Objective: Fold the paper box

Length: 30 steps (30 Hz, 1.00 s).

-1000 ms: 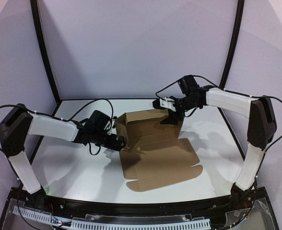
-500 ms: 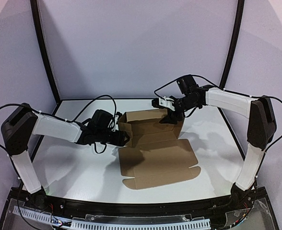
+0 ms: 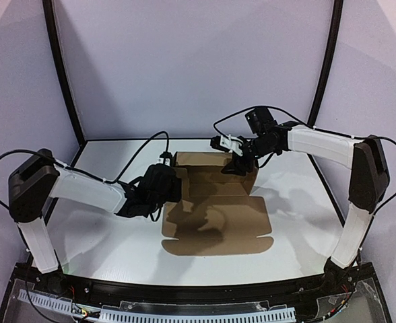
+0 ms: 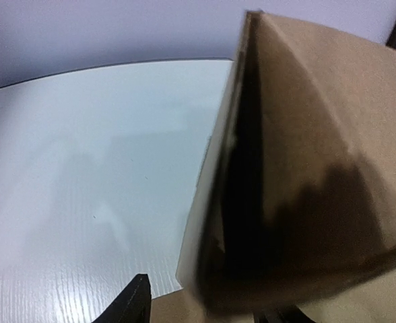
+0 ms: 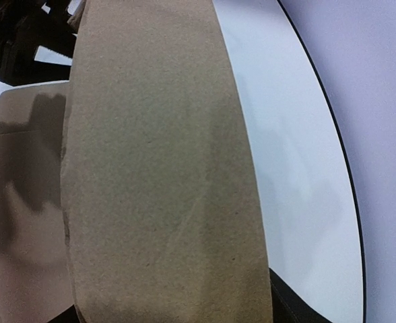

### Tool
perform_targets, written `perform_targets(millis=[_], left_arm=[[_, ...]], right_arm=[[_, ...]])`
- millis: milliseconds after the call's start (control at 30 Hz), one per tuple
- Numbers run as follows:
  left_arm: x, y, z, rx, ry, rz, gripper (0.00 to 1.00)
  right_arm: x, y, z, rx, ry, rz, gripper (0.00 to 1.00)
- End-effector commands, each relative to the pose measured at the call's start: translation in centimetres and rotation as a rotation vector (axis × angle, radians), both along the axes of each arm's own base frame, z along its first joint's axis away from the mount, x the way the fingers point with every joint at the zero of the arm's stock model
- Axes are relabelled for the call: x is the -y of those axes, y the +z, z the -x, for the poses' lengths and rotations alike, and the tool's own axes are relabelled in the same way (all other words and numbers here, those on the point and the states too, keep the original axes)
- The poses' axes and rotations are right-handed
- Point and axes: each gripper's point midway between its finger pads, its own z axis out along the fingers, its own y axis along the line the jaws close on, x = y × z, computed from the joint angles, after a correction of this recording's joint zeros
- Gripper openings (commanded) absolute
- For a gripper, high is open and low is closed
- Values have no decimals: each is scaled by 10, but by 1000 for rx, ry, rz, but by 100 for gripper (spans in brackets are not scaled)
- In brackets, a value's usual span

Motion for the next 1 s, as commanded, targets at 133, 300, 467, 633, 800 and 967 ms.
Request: perform_targets(millis=[133, 300, 467, 633, 800, 967], left_arm=[[7, 37, -19, 199, 20, 68, 71], [28, 33, -12, 226, -189, 126, 82], [25, 19, -25, 172, -236, 142, 77], [25, 14, -30, 186, -257, 150, 71], [33, 8, -31, 185, -316, 158, 69], [52, 7, -17, 129, -451, 162, 84]], right_arm=[[2, -18, 19, -133, -28, 26, 65], [3, -18, 22, -140, -4, 44, 65], [2, -16, 21, -142, 13, 60, 65], [3, -18, 18, -160, 18, 82, 64], [3, -15, 11, -189, 8, 82, 63], [6, -14, -1, -197, -27, 90, 63]])
